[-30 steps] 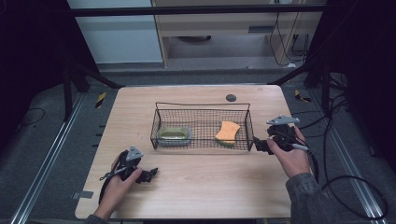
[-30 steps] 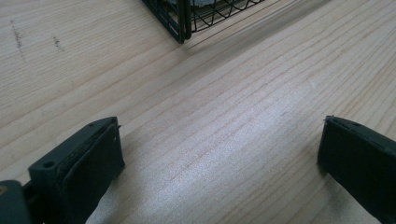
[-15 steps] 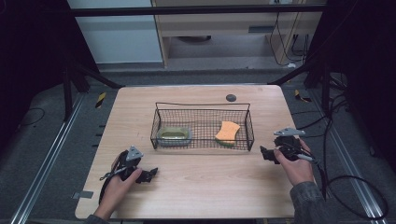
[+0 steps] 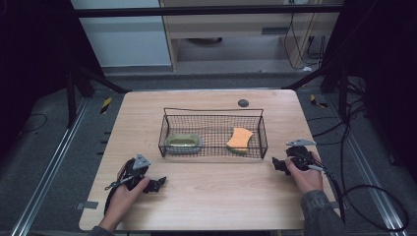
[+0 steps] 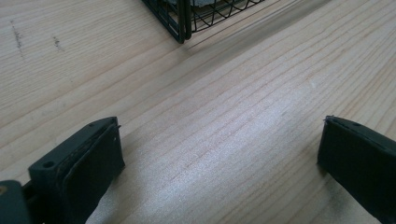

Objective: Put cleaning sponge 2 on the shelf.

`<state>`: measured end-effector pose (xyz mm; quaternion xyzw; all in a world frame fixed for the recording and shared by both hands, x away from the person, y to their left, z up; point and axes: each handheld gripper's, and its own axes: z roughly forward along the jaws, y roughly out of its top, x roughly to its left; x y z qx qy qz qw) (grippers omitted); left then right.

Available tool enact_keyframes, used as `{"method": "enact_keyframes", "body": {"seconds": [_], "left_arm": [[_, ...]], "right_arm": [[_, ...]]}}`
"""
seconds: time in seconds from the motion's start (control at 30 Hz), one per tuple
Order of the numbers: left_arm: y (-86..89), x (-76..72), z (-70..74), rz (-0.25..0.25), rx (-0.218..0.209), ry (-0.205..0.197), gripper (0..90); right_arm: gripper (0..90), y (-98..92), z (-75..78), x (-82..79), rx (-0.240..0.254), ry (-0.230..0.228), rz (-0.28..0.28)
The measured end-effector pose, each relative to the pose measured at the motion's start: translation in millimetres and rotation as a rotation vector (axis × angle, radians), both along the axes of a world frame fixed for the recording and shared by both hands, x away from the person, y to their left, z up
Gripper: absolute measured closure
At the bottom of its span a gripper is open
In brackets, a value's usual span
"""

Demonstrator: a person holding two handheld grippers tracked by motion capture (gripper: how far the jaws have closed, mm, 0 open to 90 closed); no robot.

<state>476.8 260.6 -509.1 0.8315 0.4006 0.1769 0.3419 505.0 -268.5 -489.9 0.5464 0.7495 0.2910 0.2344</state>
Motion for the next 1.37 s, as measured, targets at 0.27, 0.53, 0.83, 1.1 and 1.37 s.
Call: {"method": "enact_keyframes", "body": {"seconds": [0.27,0.53,0.83,1.1,1.37], "left_arm": [[0.0,0.0,0.0,0.000,0.000,0.000,0.0],[0.0,0.1,0.0,0.000,0.000,0.000,0.0],[0.0,0.3,0.0,0.000,-0.001,0.001,0.0],[0.1,2.6,0.0,0.014,-0.001,0.001,0.0],[2.1,10.5,0.2,0.071,-0.001,-0.001,0.0]], "right_arm": [[12.6,-10.1,-9.4,4.5,0.037,-0.007,-0.057],[11.1,-17.0,-17.3,6.8,0.066,-0.015,-0.087],[5.5,-11.5,-21.9,7.8,0.050,-0.047,-0.099],[2.2,-1.4,-22.5,4.4,0.046,-0.039,-0.079],[0.5,7.5,-22.9,-0.9,0.045,-0.035,-0.068]]}}
